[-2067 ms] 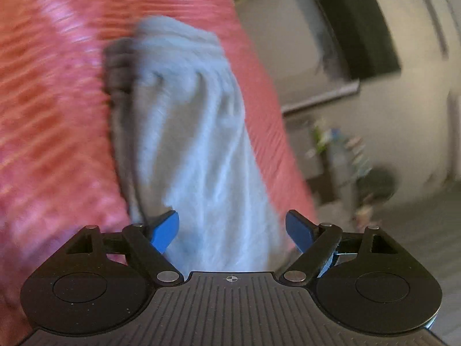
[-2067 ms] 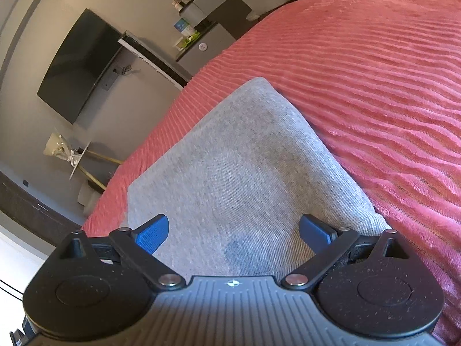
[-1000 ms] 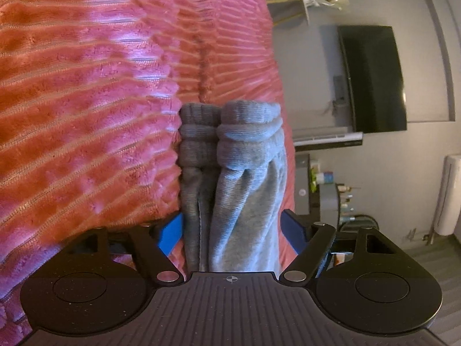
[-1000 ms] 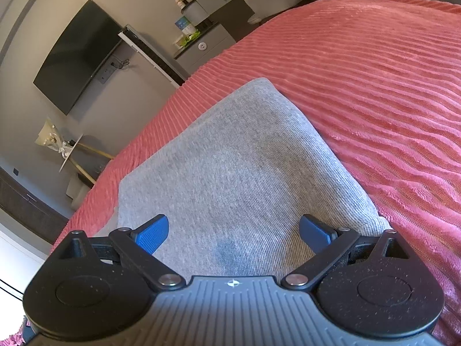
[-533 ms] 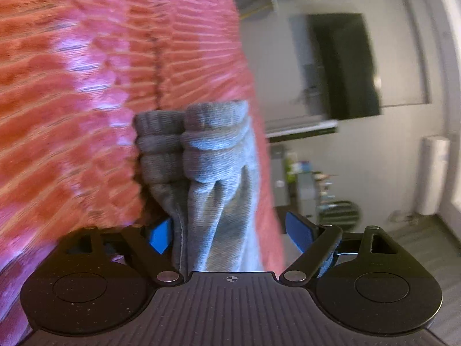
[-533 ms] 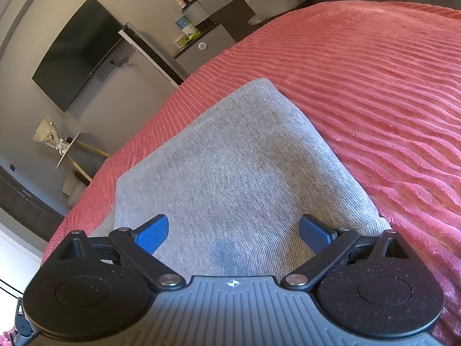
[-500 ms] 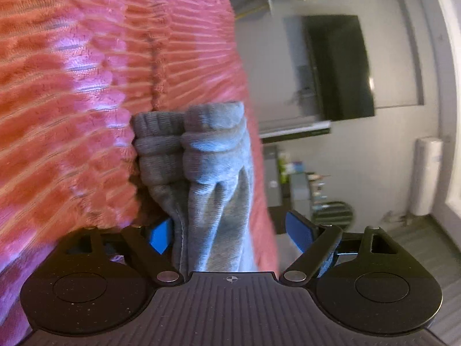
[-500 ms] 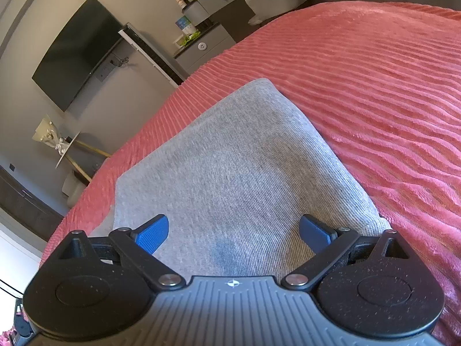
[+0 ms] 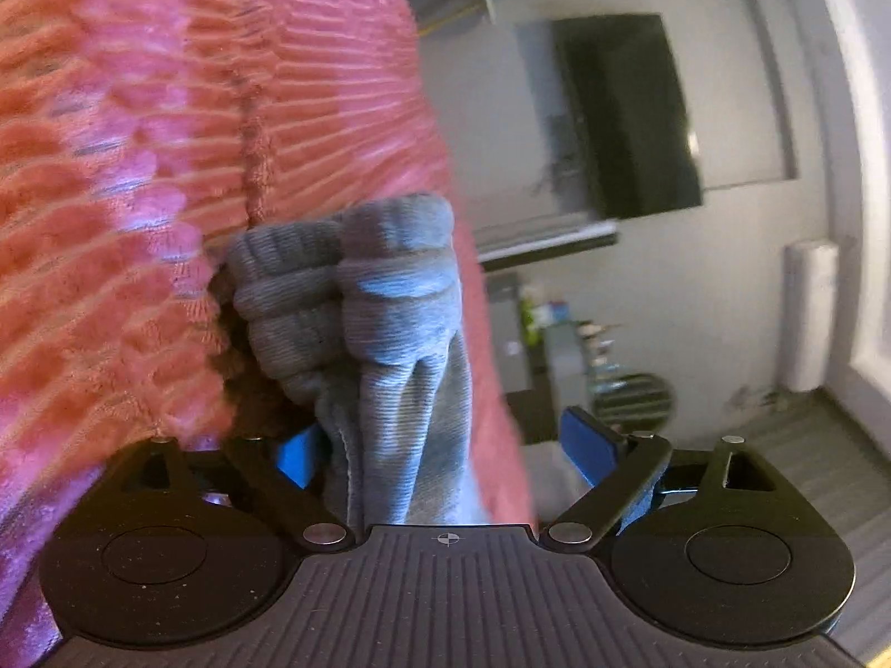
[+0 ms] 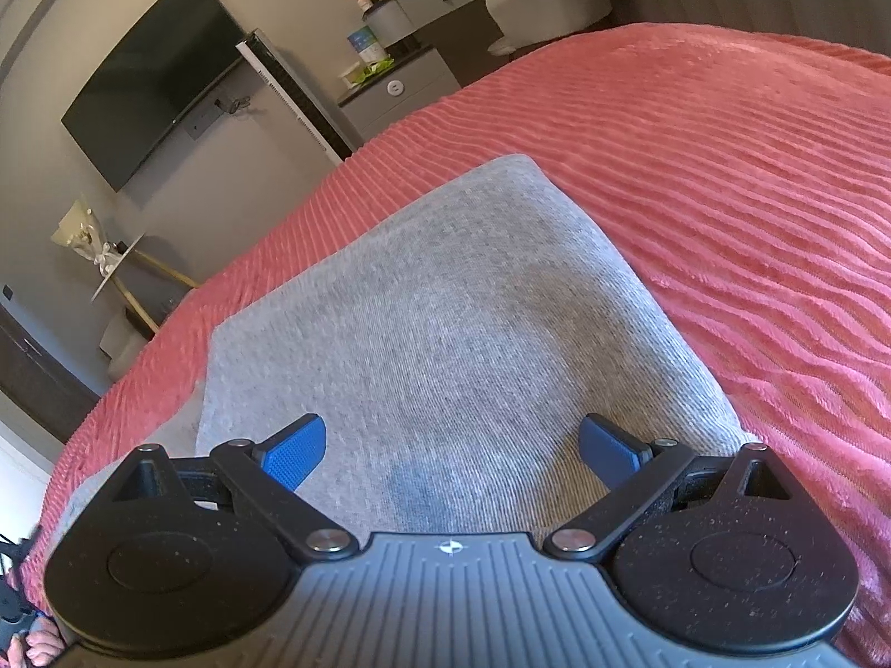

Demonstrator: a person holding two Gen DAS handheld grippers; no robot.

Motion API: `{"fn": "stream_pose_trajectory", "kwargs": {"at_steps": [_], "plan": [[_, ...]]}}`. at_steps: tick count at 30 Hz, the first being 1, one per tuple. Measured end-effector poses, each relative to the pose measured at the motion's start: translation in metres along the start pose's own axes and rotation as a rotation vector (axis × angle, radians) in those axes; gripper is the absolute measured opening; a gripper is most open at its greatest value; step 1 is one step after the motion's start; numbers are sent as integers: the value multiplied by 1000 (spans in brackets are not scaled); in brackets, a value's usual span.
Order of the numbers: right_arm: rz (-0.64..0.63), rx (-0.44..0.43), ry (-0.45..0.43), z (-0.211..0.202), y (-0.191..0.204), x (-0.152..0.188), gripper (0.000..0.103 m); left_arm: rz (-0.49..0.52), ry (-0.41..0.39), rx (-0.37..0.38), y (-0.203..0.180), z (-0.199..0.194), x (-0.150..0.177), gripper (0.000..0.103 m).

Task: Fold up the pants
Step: 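Lift the held cuffs with the left gripper and fold them toward the waistband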

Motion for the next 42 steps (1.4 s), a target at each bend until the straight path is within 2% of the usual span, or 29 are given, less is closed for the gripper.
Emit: {"fn": "stream_pose_trajectory", "kwargs": {"at_steps": [2, 5, 12, 17, 20, 23, 27, 29, 31, 33, 34, 36, 39, 40, 41, 42], "plan": [[-2, 2, -2, 0, 1, 0, 98, -58, -3, 11, 11, -2, -2, 91], [0, 1, -2, 0, 1, 0, 98, -71, 2, 5, 14, -6, -2, 89], [7, -7, -1, -1, 1, 0, 98, -12, 22, -227, 14, -17, 9, 86], [7, -6, -3, -1, 0, 0, 98, -8, 17, -304, 15, -3, 5, 90], [-4, 1, -4, 0, 2, 1, 98, 7, -12, -300, 11, 9, -4, 90], [-9, 5, -4, 1, 2, 1, 98, -3, -31, -245, 8, 19, -9, 91], [-9, 7, -6, 1, 3, 1, 98, 51, -22, -170, 0, 18, -10, 89], [-10, 10, -8, 1, 4, 1, 98, 75, -25, -105, -6, 14, -9, 80], [-13, 13, -10, 1, 4, 1, 98, 79, -25, -86, -6, 15, -12, 80], [-15, 16, -12, 1, 5, 1, 98, 48, -5, -172, 9, 22, -13, 73], [-19, 19, -13, 2, 5, 1, 98, 54, 3, -210, 14, 26, -13, 65], [-26, 23, -14, 2, 6, 1, 98, 74, 8, -238, 13, 32, -13, 66], [-28, 24, -15, 2, 6, 1, 98, 39, 6, -249, 13, 35, -15, 66], [-24, 22, -15, 1, 6, 1, 98, 29, 3, -253, 14, 35, -16, 61], [-21, 19, -14, 1, 6, 0, 98, 22, -2, -269, 15, 35, -17, 46], [-16, 15, -13, 1, 5, 0, 98, 17, -6, -287, 17, 35, -17, 39]]}}
Point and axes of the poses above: each gripper's, at about its wrist camera, not at the fingertips, and z roughly the way its jaws point, y to its left, x to its underside, the point moved 10 cm from there along z, roughly the way its jaws point, and after that the axes turned 5 degrees about y, right-handed, at the moved point
